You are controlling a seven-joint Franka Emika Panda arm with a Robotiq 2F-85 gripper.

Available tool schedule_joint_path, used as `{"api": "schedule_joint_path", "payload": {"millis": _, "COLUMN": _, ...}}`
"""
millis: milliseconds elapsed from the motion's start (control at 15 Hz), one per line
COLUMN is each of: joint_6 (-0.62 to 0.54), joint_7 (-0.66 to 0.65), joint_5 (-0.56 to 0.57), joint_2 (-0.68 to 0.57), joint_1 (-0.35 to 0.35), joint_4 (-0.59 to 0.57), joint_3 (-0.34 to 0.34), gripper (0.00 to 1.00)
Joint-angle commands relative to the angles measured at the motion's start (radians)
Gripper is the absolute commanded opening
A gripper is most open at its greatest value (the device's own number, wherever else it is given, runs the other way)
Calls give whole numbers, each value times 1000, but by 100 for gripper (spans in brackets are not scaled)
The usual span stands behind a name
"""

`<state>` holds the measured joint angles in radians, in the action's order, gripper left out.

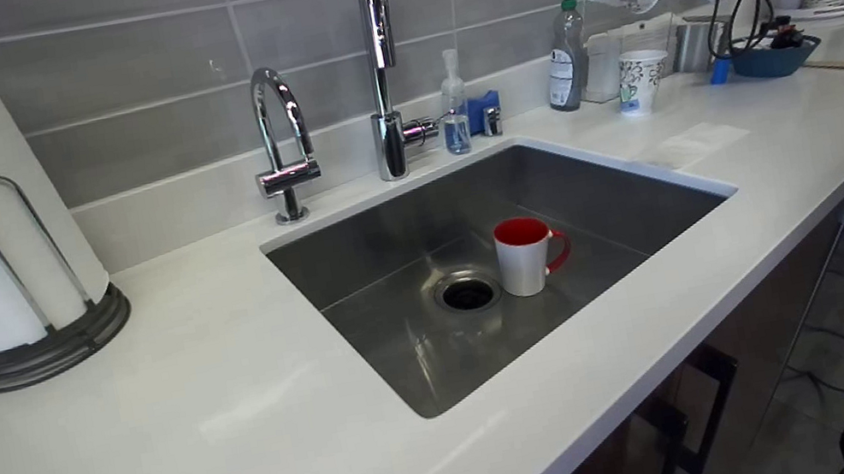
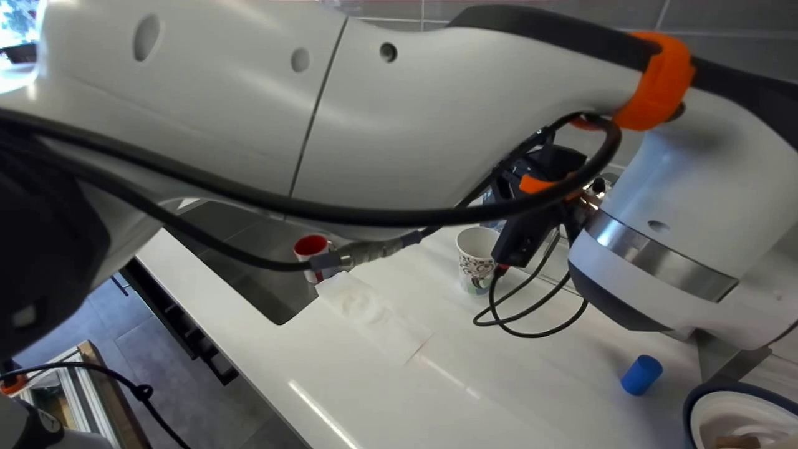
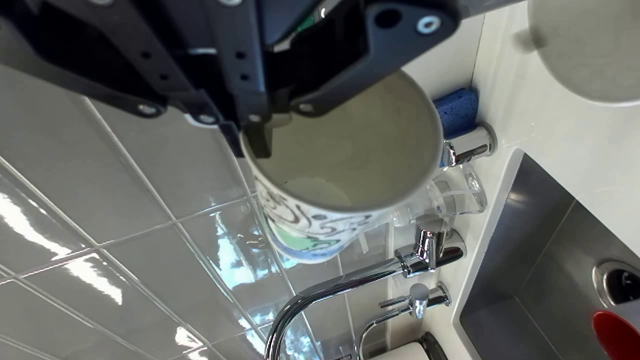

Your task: Pour the contents in the cup to the right into the cup to the left

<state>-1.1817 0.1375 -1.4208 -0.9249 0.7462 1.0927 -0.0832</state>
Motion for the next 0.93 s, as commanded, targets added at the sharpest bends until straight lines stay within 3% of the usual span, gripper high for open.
{"api": "schedule_joint_path", "payload": {"millis": 0, "joint_6": 0, "joint_7": 0, "joint_5": 0, "joint_2": 0, "joint_1": 0, "joint_4": 0, "joint_3": 0, "gripper": 4}}
{"api": "schedule_joint_path", "payload": {"millis": 867, "joint_6": 47, "joint_7": -3, "joint_5": -43, "joint_2": -16, "joint_1": 14, "joint_4": -13, "joint_3": 24, "gripper": 1}}
